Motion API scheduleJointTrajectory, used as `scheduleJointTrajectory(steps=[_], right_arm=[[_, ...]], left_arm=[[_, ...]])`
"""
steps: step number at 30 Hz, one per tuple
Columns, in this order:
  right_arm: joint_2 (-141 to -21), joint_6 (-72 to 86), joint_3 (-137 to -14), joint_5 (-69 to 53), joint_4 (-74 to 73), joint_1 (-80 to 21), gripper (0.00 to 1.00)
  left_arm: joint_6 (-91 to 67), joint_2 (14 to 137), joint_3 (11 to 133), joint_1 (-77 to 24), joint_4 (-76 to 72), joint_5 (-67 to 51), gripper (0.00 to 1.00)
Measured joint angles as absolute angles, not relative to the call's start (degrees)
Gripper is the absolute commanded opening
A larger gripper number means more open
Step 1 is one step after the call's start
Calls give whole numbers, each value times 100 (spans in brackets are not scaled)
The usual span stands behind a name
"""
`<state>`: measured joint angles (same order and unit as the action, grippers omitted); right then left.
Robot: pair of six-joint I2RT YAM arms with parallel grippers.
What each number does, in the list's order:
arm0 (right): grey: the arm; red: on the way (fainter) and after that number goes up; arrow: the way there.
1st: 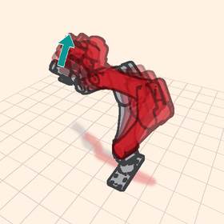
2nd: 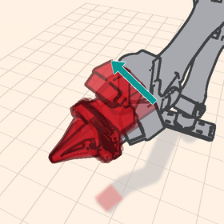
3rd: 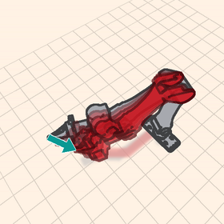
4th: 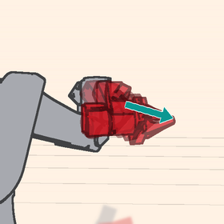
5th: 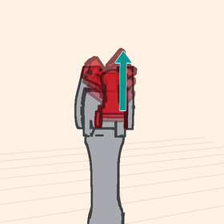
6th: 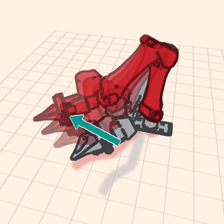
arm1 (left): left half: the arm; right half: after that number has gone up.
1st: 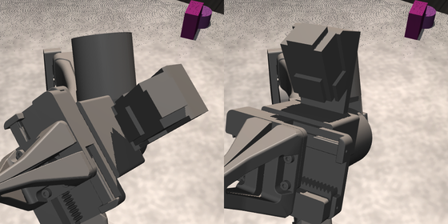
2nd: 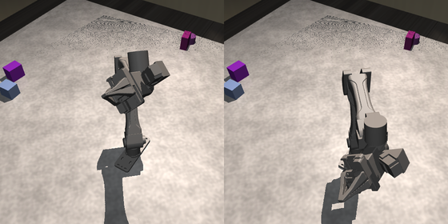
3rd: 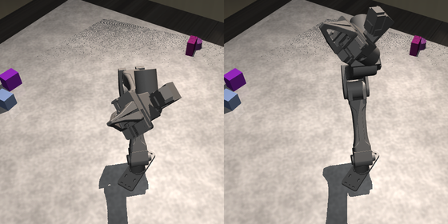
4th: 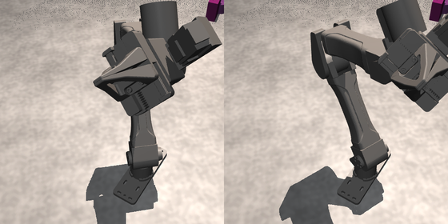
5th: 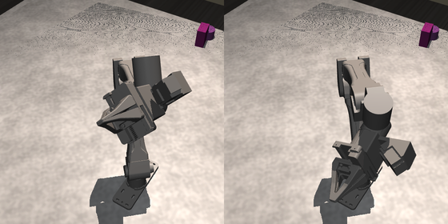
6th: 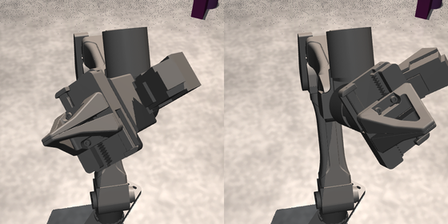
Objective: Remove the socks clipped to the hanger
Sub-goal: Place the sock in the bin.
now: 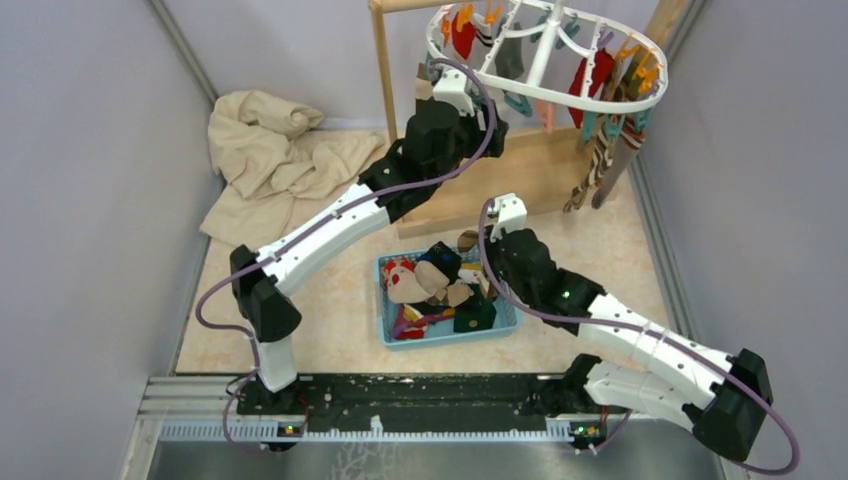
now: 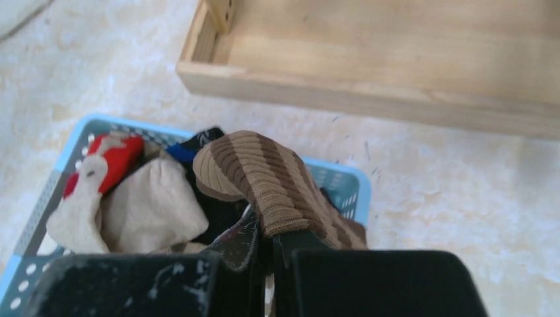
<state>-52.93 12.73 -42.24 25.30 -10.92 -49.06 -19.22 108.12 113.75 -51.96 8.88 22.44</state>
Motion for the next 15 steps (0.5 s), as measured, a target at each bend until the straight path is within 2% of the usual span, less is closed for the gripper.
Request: scheduleJointTrajectory(steps=[5,6,8,10,11,13,15], right_arm=[[-5612,1581,-4001,2123,-1262,-4923,0],[-5732,1636,-3988,2067,-1273,-4928,5],[-6010,1741,-3977,1920,-1308,-4936,22],[-6294,1857,-3977,1813,-1304,-4941,46],[-6447,1905,-3977,1761,-1302,-4941,54],[-6779,1992,-3977,1643,-1286,-4941,65],[-7120,2078,-3977,1566,-1282,-4945,68]], left_arm=[[-1922,10276,10521,-5199,829,2137,79],[-1922,10173,10383,-5199,832,2123,79],[-1922,9900,10049,-5199,808,2082,79],[-1922,9623,9732,-5199,786,2069,80],[-1925,9467,9570,-5199,786,2069,80],[-1925,9096,9174,-5199,760,2075,80],[-1929,8792,8879,-5199,735,2097,80]])
